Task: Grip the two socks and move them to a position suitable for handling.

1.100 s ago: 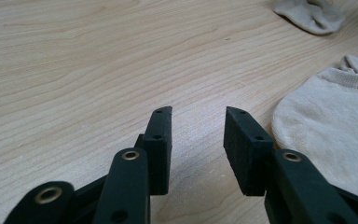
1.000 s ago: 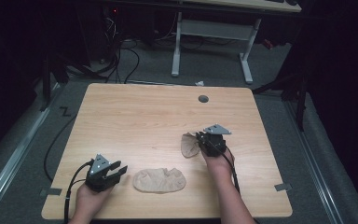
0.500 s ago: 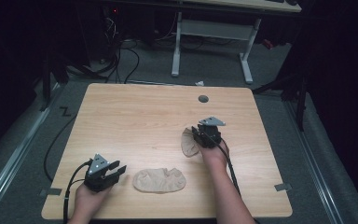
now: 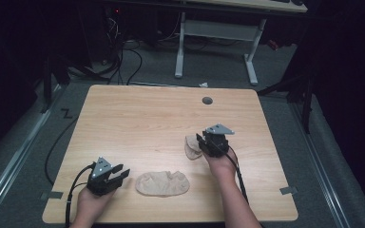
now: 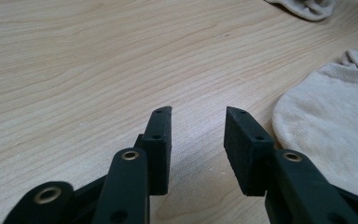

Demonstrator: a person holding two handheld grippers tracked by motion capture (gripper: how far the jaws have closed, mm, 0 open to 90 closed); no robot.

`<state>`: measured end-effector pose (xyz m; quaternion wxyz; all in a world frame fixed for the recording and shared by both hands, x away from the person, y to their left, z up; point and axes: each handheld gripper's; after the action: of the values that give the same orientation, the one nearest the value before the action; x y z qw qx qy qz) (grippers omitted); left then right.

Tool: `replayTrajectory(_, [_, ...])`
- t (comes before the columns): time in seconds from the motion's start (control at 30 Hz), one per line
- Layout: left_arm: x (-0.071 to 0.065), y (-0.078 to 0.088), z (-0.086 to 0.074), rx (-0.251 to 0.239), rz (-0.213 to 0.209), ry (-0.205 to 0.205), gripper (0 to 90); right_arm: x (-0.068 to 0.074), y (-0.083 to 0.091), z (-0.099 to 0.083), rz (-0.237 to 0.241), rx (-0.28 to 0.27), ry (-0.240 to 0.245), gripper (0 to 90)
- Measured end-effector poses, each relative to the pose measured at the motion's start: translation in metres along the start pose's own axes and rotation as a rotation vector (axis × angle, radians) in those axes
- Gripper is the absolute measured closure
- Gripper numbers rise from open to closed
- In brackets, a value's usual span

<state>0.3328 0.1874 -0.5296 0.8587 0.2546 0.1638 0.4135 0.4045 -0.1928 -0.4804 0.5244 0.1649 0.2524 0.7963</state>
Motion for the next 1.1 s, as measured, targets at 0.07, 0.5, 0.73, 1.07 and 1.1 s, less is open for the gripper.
replayTrajectory(0.07, [0.0,-0.001,0.0,0.0,-0.002,-0.002,62.2,0.007,-0.005,-0.022,0.021,0.052,-0.001,61.1])
replayTrajectory(0.5, [-0.002,-0.001,0.0,0.003,-0.005,-0.01,62.2,0.019,0.004,-0.026,0.003,0.03,0.057,84.7])
replayTrajectory(0.73, [-0.005,-0.002,0.0,0.007,-0.013,-0.015,61.8,0.012,-0.003,0.015,0.008,-0.013,0.055,84.5])
replayTrajectory(1.07, [-0.001,-0.001,0.002,-0.003,-0.019,-0.005,61.7,0.022,-0.054,0.041,-0.001,0.031,0.066,72.8])
replayTrajectory(1.1, [-0.001,-0.001,0.002,-0.005,-0.02,-0.004,61.7,0.023,-0.051,0.041,-0.002,0.024,0.067,72.3])
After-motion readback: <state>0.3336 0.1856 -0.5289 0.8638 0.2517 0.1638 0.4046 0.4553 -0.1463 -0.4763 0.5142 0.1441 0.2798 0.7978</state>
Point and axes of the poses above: each handheld gripper's, and its own axes: y roughly backward along the jaws, z roughly out of its top, x roughly to its left, and after that the axes turned 1 degree about z, right-handed
